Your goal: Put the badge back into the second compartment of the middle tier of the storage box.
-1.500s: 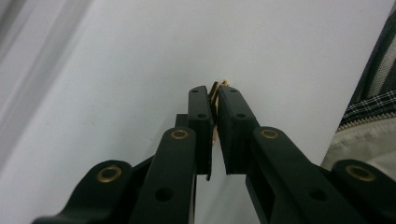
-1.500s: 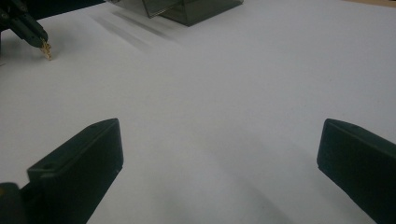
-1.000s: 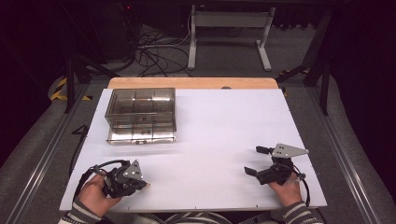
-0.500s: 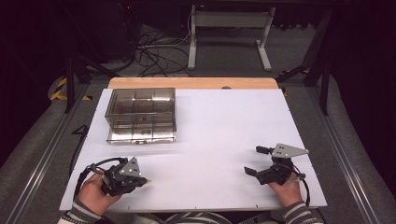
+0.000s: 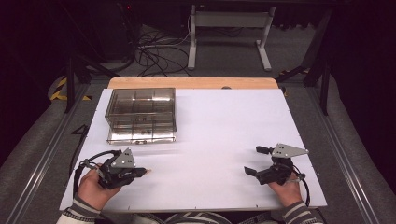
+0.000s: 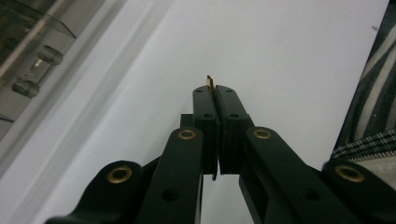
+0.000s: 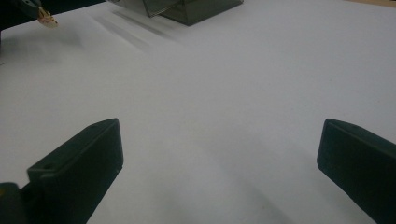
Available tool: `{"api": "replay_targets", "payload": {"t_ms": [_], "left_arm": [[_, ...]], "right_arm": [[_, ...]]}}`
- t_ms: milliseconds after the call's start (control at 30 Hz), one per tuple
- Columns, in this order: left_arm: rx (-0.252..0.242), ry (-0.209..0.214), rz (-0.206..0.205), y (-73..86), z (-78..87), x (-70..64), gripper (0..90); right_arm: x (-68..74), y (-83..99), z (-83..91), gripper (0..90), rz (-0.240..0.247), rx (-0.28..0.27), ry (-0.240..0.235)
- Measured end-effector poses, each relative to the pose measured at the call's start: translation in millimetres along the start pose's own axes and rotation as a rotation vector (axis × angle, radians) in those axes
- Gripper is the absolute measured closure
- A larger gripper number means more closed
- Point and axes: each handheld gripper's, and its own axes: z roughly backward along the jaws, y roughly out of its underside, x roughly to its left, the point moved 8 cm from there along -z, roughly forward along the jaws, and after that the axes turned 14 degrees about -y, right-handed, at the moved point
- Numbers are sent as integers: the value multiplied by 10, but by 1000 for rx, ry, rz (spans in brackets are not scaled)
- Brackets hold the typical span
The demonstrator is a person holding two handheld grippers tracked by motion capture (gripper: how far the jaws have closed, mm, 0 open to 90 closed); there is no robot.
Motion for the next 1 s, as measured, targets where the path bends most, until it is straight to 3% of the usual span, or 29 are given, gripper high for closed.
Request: {"api": "replay_targets", "payload": {"t_ms": [767, 1000], "left_arm": [[-124, -64, 83, -316, 113, 286, 887], [-153, -63, 132, -380, 99, 371, 888]], "right_arm": [[-5, 2, 2, 10, 1, 2, 2], [-4, 2, 1, 10, 2, 2, 2]]}}
